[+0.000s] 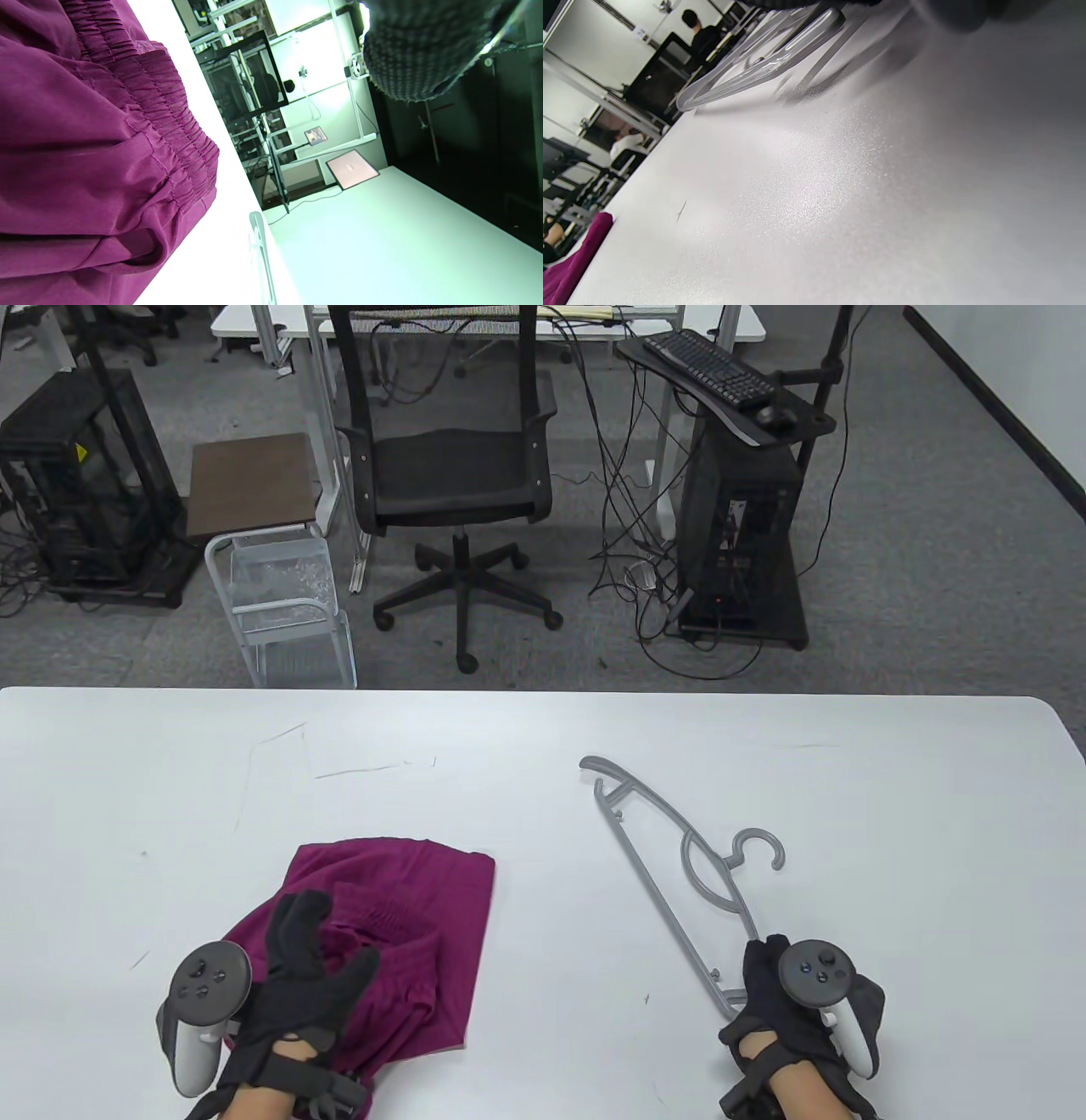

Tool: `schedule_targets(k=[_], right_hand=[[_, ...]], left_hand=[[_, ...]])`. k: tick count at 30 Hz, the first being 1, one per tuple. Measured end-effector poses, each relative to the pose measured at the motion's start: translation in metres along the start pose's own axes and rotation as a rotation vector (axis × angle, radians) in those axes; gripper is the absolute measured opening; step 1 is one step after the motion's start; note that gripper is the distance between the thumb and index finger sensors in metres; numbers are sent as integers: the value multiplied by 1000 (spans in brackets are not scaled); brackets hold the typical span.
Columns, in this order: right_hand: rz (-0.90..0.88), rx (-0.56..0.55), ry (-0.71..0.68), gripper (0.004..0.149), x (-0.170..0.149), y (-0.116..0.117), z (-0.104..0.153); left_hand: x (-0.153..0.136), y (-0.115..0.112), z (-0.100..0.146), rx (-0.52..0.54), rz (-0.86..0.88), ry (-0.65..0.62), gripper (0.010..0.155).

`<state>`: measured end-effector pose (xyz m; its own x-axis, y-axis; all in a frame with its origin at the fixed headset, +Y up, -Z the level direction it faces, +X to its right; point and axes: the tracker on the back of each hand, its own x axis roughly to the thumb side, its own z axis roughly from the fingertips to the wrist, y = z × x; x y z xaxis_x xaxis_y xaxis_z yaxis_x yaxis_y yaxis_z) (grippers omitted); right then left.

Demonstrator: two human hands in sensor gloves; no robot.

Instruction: Remove shorts from gray hanger

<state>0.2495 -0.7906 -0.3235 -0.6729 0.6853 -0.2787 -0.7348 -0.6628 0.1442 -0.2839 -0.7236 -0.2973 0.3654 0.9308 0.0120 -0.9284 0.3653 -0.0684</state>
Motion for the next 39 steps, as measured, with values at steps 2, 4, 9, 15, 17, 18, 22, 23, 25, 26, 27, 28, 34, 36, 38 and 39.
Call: schedule_targets(k=[2,4,9,15,17,18,22,23,25,26,27,28,34,36,38,39], right_hand=[[-5,3,0,76,0,0,0],[-9,1,-1,76,0,-1,1],[-72,-92,-55,73,5,-13,12],[28,-210,-382,69,26,-39,32],[66,-245,-471,68,33,-45,39],[84,-266,-525,67,36,-47,42],[163,-273,-681,64,47,-49,52],[186,-272,-711,64,49,-48,54],[215,-260,-738,64,51,-46,56],[222,-249,-746,63,52,-44,55],[216,-230,-751,64,52,-42,55],[212,-221,-752,64,52,-41,55],[205,-194,-754,64,52,-40,54],[201,-193,-749,64,51,-41,53],[197,-188,-742,64,50,-42,51],[193,-178,-737,64,49,-43,49]], left_hand=[[-1,1,0,6,7,7,98],[-2,2,0,13,11,10,98],[6,4,5,87,-67,-49,98],[34,-5,16,216,-386,-290,95],[40,-12,19,219,-417,-359,94],[42,-15,19,208,-419,-379,94],[50,-23,23,181,-476,-468,93],[51,-26,23,168,-502,-481,92],[53,-31,22,128,-588,-497,90],[53,-35,21,95,-643,-482,89],[53,-38,20,60,-677,-481,88],[52,-41,19,37,-685,-486,88],[52,-42,17,6,-679,-475,88],[51,-41,16,5,-672,-466,88],[49,-41,14,0,-675,-453,90],[49,-41,13,-6,-669,-448,91]])
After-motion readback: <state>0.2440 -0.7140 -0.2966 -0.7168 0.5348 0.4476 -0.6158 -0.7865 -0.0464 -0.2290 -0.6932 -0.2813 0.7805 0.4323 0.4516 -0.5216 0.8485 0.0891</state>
